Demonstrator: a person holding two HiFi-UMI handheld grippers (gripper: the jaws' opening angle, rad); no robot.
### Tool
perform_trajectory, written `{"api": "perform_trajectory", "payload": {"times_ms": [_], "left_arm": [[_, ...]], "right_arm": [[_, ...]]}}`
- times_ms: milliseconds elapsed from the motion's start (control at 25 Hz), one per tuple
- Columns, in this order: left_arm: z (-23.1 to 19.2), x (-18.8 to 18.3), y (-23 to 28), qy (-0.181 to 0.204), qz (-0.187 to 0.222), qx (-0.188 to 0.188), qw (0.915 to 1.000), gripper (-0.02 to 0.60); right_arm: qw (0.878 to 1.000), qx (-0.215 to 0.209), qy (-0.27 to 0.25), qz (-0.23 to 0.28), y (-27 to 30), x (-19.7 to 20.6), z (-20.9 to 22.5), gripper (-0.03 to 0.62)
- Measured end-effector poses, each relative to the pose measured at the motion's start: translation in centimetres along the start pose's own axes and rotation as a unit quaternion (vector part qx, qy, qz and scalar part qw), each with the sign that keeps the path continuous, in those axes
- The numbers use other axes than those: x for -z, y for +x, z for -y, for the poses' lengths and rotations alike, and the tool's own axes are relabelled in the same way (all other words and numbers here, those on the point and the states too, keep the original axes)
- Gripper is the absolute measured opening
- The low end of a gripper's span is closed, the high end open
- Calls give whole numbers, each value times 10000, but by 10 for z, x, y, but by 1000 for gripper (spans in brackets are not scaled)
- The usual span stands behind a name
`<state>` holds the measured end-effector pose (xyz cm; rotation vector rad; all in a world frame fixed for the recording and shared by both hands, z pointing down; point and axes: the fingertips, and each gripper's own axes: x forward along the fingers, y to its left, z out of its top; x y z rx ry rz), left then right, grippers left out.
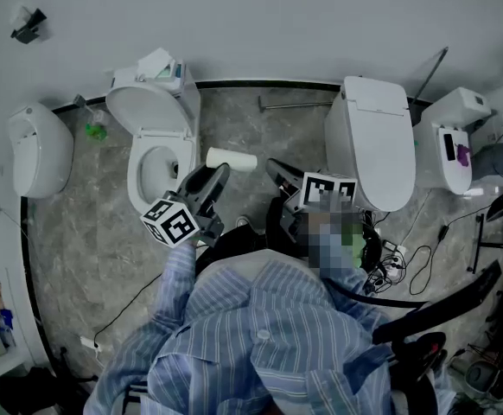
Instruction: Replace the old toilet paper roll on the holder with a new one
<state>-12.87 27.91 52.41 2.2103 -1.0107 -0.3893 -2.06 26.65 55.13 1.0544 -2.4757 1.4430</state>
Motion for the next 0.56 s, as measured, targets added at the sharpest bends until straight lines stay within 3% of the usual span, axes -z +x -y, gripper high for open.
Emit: {"api": "perform_trajectory", "payload": {"times_ms": [560], "left_arm": [[2,4,2,4,-89,32,10000,152]], "right_arm": [[10000,50,-22,36,-2,0,3,8]]}}
